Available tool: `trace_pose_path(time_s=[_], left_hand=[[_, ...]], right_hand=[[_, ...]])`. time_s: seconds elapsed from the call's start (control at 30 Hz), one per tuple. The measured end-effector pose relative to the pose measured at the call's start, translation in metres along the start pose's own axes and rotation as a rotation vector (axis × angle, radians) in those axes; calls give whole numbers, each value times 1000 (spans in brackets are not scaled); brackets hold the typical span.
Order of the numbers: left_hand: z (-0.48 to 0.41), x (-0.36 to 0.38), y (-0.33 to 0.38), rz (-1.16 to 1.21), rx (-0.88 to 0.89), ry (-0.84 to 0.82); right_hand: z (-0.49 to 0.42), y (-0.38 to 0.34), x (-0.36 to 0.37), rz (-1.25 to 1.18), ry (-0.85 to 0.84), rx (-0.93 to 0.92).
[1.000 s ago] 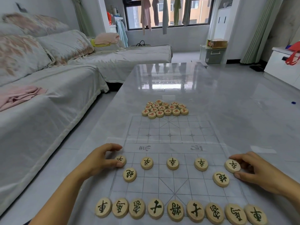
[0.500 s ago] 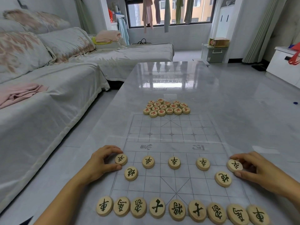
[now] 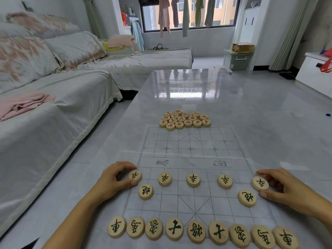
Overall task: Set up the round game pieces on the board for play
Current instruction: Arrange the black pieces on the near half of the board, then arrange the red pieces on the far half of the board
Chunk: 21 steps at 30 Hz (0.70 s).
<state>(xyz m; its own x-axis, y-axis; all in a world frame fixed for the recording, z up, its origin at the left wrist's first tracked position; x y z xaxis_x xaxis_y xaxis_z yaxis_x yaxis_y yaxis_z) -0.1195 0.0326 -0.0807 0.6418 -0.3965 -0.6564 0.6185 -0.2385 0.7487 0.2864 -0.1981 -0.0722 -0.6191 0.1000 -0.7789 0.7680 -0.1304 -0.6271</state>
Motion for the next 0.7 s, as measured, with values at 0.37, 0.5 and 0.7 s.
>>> trace_pose_path(time_s=[0.37, 0.5, 0.7], left_hand=[[4, 0, 3, 15, 2, 23], [5, 0, 3, 48, -23, 22], [-2, -2, -4, 200, -137, -51]], right_hand=[[3, 1, 1, -59, 52, 38], [2, 0, 1, -96, 127, 48], [6, -5, -5, -100, 255, 48]])
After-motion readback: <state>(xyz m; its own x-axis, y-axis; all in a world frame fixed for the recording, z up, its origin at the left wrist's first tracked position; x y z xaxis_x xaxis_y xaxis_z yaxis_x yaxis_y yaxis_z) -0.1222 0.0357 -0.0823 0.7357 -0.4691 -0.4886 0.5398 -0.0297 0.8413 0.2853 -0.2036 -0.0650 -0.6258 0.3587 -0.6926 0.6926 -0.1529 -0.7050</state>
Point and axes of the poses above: each hand's wrist, its own z-axis away from the middle knuckle, its own x-axis out of the palm, y = z × x, the point moved 3 cm from there along -z, towards the middle knuckle, and after that the axes turned 13 degrees about -x, right-handed, at the moved point
